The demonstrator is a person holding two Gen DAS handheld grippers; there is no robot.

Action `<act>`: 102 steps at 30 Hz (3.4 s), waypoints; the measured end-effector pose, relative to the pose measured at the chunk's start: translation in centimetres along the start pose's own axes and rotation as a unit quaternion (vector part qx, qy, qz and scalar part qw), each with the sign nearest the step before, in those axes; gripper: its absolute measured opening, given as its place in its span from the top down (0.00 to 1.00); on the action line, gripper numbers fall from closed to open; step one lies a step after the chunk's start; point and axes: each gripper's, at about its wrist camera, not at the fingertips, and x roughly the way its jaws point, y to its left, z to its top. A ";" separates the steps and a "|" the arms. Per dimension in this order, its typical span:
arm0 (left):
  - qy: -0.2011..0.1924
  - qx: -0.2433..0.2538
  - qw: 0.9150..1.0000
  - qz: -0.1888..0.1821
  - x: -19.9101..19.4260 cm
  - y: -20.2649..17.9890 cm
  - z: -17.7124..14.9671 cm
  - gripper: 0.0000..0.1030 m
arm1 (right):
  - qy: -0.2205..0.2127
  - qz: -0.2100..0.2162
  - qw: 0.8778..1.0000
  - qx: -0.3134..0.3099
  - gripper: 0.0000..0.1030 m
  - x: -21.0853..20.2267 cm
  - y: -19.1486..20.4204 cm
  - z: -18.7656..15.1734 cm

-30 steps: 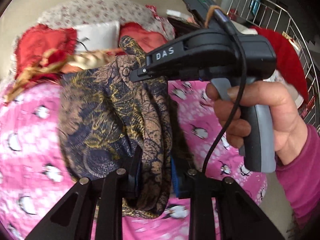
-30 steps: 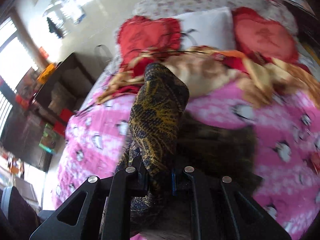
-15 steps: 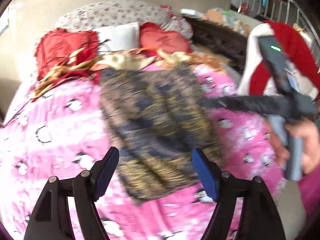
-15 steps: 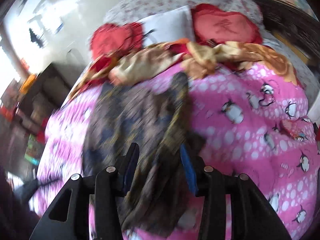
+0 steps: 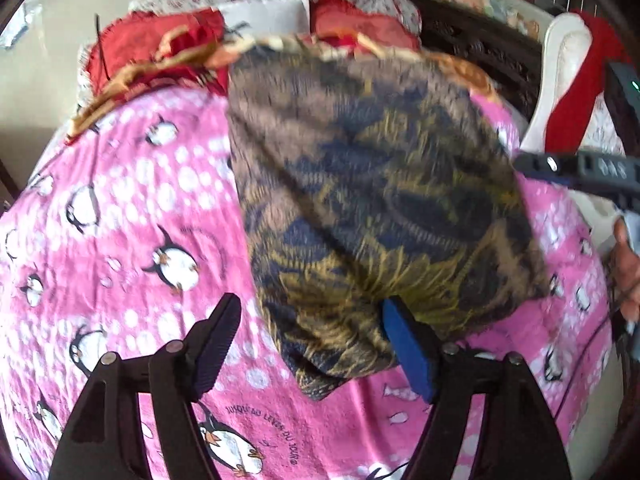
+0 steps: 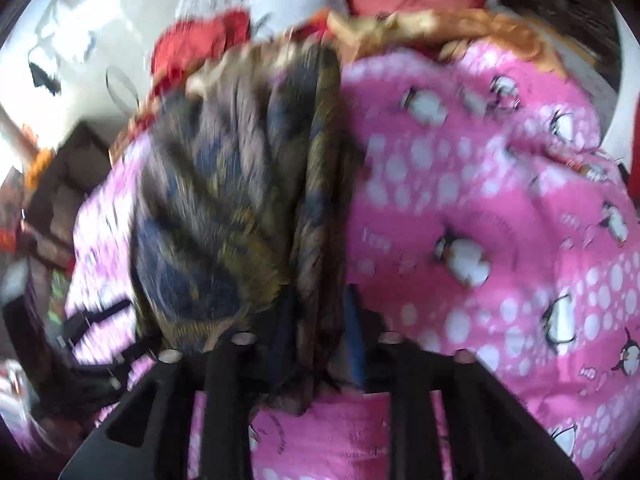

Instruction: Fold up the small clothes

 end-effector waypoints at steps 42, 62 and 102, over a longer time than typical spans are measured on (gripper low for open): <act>0.012 0.001 0.999 0.031 2.0 -2.3 0.1 0.24 | 0.031 -0.037 0.999 -0.026 0.96 3.2 1.3 -4.9; -0.004 -0.129 0.988 -0.081 3.9 5.6 3.8 0.10 | -0.025 0.030 0.999 0.026 0.43 5.8 -0.7 -0.5; 0.019 -0.102 0.995 0.007 -9.7 7.0 -11.5 0.29 | 0.061 0.056 0.993 -0.084 0.82 3.6 12.1 -7.9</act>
